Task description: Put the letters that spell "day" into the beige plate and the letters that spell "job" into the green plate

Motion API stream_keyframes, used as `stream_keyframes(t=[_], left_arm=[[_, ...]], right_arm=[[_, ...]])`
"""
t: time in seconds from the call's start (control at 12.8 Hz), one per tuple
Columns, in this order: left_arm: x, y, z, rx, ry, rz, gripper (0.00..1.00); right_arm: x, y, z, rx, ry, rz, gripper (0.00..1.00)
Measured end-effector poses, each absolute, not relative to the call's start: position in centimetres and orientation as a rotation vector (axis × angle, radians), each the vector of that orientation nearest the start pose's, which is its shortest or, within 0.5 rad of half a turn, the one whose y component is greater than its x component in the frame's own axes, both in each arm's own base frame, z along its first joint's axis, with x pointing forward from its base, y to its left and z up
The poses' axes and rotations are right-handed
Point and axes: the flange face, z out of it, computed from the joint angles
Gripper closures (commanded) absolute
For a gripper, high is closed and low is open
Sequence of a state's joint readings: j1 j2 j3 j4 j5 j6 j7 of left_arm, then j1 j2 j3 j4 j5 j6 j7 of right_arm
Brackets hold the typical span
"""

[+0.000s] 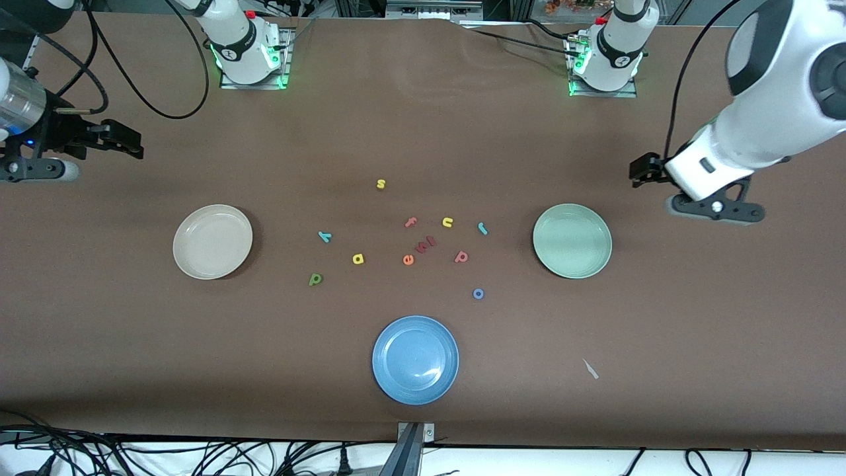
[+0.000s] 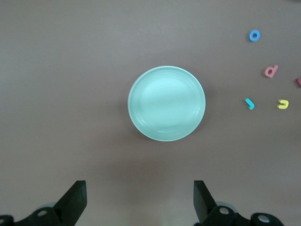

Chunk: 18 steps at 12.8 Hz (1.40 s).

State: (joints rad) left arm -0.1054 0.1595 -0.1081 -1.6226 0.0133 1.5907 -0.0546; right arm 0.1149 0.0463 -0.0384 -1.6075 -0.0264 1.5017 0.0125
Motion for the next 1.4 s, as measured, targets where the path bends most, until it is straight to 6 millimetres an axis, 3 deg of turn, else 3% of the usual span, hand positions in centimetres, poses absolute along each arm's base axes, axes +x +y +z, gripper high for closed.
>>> stream_keyframes(t=[0.23, 0.47, 0.7, 0.86, 1.17, 1.4], left_arm=[[59.3, -15.5, 46.8, -3.090, 0.279, 0.322, 0.00], [61.7, -18.8, 42.7, -3.108, 0.075, 0.262, 0.00], [63.8, -23.5, 40.3, -3.145, -0.106, 0.128, 0.00], [64.4, -26.6, 38.8, -3.173, -0.216, 0.031, 0.00], [66.3, -29.6, 34.6, -3.248, -0.226, -0.176, 0.00], [68.0, -30.3, 30.7, -3.280, -0.201, -0.277, 0.00]], right_arm=[[57.0, 7.8, 53.6, -3.159, -0.206, 0.322, 0.00], [58.6, 8.4, 48.4, -3.123, -0.204, 0.455, 0.00], [60.3, 10.4, 44.3, -3.070, -0.119, 0.460, 0.00], [61.0, 14.1, 42.1, -3.096, 0.003, 0.410, 0.00], [61.8, 22.9, 35.8, -3.115, 0.185, 0.273, 0.00], [62.4, 25.1, 31.4, -3.111, 0.204, 0.232, 0.00]])
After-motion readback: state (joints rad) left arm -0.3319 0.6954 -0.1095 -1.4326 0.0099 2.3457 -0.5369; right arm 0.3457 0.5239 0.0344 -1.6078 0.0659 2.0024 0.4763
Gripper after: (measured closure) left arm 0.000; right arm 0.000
